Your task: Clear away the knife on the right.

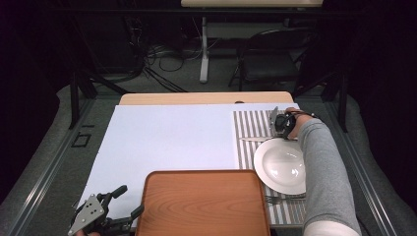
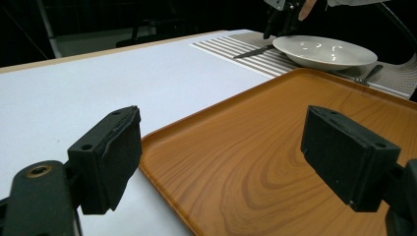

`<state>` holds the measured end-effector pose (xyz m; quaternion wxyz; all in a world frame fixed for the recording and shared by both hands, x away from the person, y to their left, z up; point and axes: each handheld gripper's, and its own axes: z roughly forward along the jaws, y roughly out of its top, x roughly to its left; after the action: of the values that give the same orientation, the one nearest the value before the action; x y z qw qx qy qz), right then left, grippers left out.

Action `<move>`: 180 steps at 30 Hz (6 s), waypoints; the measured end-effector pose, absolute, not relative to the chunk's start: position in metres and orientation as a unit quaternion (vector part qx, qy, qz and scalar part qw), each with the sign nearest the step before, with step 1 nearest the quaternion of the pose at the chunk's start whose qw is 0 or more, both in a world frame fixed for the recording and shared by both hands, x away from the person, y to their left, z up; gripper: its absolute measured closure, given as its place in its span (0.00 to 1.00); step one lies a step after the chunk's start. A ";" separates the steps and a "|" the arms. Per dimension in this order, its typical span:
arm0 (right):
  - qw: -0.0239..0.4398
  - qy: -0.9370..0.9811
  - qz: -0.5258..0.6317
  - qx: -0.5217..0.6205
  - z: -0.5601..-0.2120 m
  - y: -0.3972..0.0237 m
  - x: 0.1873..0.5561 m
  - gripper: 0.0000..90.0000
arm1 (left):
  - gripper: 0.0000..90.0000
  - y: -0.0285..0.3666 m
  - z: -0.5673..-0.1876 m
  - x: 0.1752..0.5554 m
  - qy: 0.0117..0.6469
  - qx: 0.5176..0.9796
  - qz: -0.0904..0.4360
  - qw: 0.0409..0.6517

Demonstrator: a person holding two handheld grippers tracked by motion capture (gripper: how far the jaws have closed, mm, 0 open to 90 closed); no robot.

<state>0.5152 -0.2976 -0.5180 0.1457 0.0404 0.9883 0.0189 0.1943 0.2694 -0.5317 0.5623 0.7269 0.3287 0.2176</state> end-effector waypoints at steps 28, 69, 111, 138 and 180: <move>0.137 0.990 0.018 0.017 -0.525 -0.297 0.519 0.67 | 0.18 0.272 -0.533 0.196 0.340 0.722 0.220 0.561; 0.155 0.988 0.017 -0.014 -0.527 -0.297 0.507 0.88 | 0.18 0.271 -0.533 0.196 0.338 0.724 0.220 0.559; 0.221 0.973 0.062 -0.007 -0.511 -0.302 0.494 0.88 | 0.18 0.272 -0.533 0.197 0.342 0.723 0.217 0.559; 0.228 0.968 0.030 0.104 -0.476 -0.294 0.439 0.88 | 0.18 0.271 -0.531 0.196 0.335 0.723 0.221 0.562; 0.043 0.786 0.242 0.567 -0.460 -0.322 0.413 0.89 | 0.18 0.274 -0.531 0.193 0.343 0.716 0.225 0.564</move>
<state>0.4128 -0.3215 -0.4601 0.0425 0.5671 0.7861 0.2419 0.1928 0.2745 -0.5306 0.5643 0.7164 0.3432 0.2249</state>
